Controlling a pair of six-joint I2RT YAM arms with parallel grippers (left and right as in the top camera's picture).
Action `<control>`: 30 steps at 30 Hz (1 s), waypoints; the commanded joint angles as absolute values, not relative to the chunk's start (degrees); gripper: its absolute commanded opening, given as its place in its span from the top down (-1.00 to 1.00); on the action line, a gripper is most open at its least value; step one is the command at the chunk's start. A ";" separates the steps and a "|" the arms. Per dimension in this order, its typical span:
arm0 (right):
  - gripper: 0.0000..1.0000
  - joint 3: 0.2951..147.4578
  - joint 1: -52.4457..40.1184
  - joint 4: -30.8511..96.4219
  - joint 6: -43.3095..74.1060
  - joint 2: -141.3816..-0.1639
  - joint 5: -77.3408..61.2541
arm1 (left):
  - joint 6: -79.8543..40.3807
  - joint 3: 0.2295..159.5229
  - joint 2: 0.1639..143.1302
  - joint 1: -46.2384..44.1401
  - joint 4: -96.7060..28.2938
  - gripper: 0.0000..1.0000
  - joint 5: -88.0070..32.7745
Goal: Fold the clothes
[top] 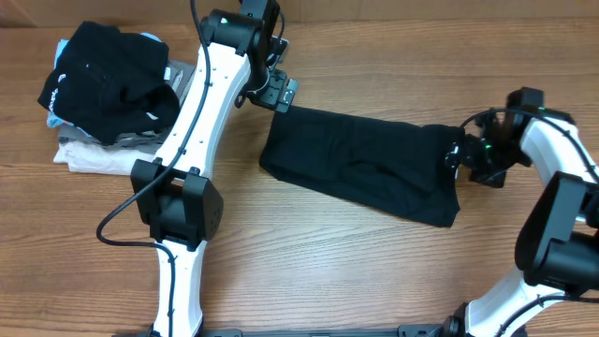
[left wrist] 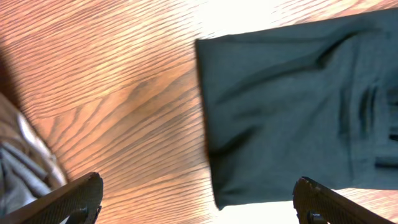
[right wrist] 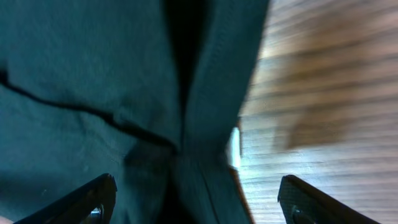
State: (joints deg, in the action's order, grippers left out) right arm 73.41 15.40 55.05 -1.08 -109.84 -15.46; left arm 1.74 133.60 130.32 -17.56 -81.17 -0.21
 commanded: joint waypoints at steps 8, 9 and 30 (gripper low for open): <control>-0.48 67.48 8.84 49.32 6.11 -109.47 -4.95 | 2.81 134.34 130.06 -14.76 -83.81 -1.00 2.33; -0.37 67.46 8.84 49.36 6.33 -109.47 -4.95 | 2.83 134.34 130.06 -14.72 -83.90 -1.00 2.31; 0.92 81.28 23.59 62.22 5.85 -108.18 -7.75 | 2.74 134.34 130.06 -14.66 -83.99 -1.00 2.31</control>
State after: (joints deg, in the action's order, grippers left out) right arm 75.90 22.11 60.12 8.43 -109.67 -7.07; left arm 1.74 133.60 130.34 -14.79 -83.88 1.83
